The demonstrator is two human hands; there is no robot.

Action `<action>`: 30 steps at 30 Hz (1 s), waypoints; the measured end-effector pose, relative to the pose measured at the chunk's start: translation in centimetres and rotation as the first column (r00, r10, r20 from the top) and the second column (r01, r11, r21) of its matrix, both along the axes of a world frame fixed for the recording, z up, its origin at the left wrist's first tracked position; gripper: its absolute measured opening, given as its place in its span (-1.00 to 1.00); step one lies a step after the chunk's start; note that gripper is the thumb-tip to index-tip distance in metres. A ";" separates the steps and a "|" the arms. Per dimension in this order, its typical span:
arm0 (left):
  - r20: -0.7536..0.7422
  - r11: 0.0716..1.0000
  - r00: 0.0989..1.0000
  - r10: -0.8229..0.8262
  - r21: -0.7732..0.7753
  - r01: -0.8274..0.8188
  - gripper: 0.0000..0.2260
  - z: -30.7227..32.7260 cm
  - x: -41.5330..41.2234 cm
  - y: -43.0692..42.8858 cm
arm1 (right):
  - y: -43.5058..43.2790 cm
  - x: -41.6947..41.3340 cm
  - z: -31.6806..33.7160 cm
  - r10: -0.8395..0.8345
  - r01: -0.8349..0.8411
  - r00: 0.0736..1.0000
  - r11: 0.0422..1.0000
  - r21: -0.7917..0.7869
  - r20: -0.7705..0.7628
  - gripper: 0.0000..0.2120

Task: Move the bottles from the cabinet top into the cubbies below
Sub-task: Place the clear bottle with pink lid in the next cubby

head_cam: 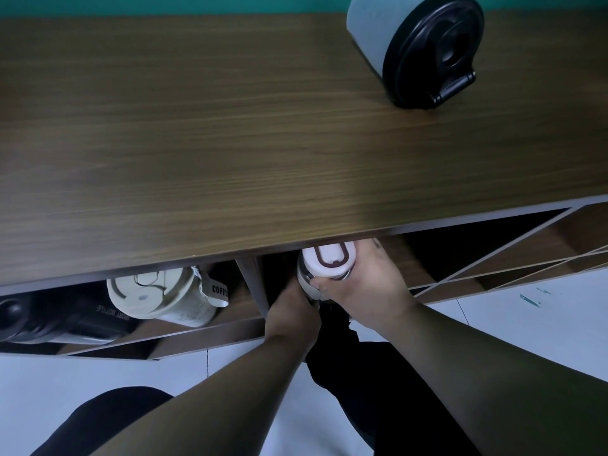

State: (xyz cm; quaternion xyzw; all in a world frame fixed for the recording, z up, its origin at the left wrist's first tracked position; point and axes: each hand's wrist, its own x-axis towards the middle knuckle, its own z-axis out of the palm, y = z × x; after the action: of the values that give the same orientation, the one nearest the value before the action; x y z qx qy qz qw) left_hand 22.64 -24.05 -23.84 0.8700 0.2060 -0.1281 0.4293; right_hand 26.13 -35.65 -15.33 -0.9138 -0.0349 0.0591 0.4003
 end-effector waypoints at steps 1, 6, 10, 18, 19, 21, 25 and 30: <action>0.003 1.000 1.000 -0.007 0.009 0.007 -0.70 -0.1 0.0 0.0 | 0.0 0.0 0.0 0.000 0.000 1.000 1.000 -0.002 -0.002 -0.35; 0.016 1.000 1.000 -0.017 -0.008 0.017 -0.70 -0.4 0.2 0.1 | 0.0 -0.3 0.2 -0.012 0.013 0.999 0.999 0.029 -0.031 -0.41; 0.040 0.998 0.999 -0.028 -0.049 0.030 -0.69 -0.3 0.2 0.3 | 0.3 -0.5 0.6 -0.038 0.040 0.999 0.997 0.071 -0.034 -0.44; 0.020 0.980 0.999 -0.047 -0.193 0.050 -0.49 0.8 -0.6 1.1 | 0.0 -0.9 1.0 -0.028 0.034 0.992 0.998 0.048 -0.120 -0.33; 0.029 0.975 0.998 -0.061 -0.213 0.066 -0.47 0.9 -0.8 1.3 | 0.0 -1.1 1.3 -0.025 0.032 0.992 0.998 0.056 -0.120 -0.30; 0.025 0.967 0.995 -0.093 -0.235 0.096 -0.44 1.4 -1.2 1.8 | -0.1 -1.5 1.9 -0.026 0.033 0.994 0.998 0.059 -0.110 -0.26; -0.011 0.949 0.994 -0.112 -0.296 0.104 -0.33 2.4 -2.6 2.6 | -0.9 -2.1 2.7 -0.031 0.032 0.992 0.999 0.006 -0.121 -0.32; -0.094 0.946 0.984 -0.150 -0.302 0.115 -0.61 4.9 -4.3 3.3 | -1.7 -3.3 3.8 -0.103 0.102 0.987 0.995 -0.021 -0.119 -0.31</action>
State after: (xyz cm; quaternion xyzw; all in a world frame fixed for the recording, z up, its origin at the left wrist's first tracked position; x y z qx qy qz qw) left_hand 18.32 -20.73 -18.95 0.7992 0.1500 -0.2362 0.5320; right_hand 22.86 -37.38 -11.53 -0.9122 0.0368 0.0937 0.3973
